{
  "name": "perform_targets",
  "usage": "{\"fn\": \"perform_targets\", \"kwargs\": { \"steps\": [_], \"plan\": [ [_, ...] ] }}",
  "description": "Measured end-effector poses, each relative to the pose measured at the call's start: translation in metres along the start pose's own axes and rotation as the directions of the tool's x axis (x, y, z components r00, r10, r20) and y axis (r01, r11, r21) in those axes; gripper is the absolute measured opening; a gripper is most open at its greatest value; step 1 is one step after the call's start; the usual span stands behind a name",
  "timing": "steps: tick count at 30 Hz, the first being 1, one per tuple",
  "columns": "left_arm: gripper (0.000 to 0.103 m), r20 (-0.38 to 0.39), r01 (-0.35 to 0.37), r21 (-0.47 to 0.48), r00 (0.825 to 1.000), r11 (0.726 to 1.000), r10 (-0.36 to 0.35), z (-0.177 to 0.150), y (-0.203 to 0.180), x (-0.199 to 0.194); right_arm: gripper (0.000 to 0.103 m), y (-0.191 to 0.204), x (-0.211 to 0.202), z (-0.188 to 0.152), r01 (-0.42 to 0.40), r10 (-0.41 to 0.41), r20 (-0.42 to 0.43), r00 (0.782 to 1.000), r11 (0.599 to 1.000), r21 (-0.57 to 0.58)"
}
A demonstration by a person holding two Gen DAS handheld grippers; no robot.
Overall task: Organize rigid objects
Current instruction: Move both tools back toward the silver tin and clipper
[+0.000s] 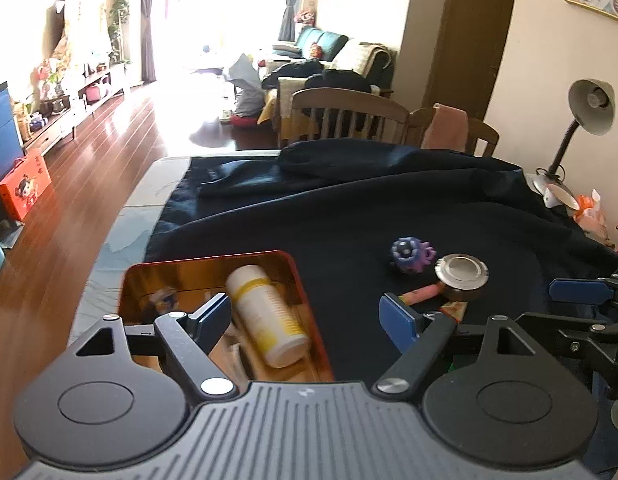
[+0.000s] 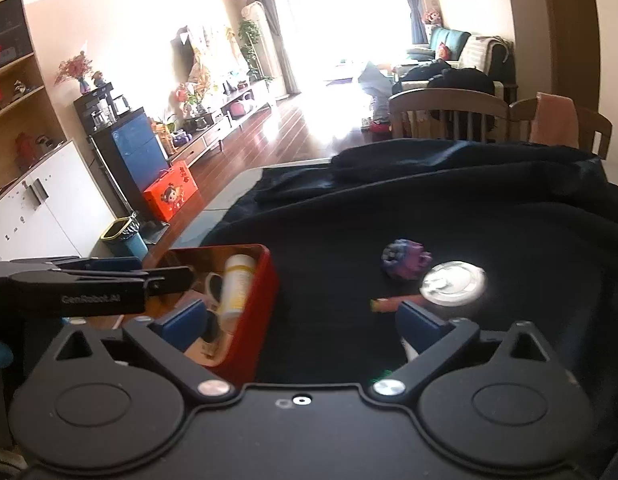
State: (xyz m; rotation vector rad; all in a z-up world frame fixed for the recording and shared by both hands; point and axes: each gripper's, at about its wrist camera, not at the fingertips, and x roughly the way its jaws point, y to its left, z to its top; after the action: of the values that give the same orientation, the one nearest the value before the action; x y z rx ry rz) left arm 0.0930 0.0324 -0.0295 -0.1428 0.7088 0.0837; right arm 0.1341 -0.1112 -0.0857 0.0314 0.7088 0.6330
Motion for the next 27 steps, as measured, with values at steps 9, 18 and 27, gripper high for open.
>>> {"fn": "perform_targets", "kwargs": {
  "steps": [9, 18, 27],
  "plan": [
    [0.082, -0.017, 0.015, 0.007, 1.0, 1.0, -0.015, -0.002, -0.047, 0.023, 0.103, -0.056, -0.004, -0.001, 0.048, -0.048, -0.017, 0.999, 0.999, -0.002],
    [0.082, -0.066, 0.011, 0.031, 0.998, 0.999, -0.009, -0.011, -0.099, 0.063, 0.103, -0.106, 0.013, 0.006, 0.08, -0.082, -0.046, 0.996, 0.996, -0.036],
    [0.082, -0.116, 0.02, 0.072, 0.993, 0.997, -0.012, -0.025, -0.135, 0.102, 0.103, -0.137, 0.038, 0.016, 0.064, -0.072, -0.09, 0.993, 0.994, -0.084]
  ]
}}
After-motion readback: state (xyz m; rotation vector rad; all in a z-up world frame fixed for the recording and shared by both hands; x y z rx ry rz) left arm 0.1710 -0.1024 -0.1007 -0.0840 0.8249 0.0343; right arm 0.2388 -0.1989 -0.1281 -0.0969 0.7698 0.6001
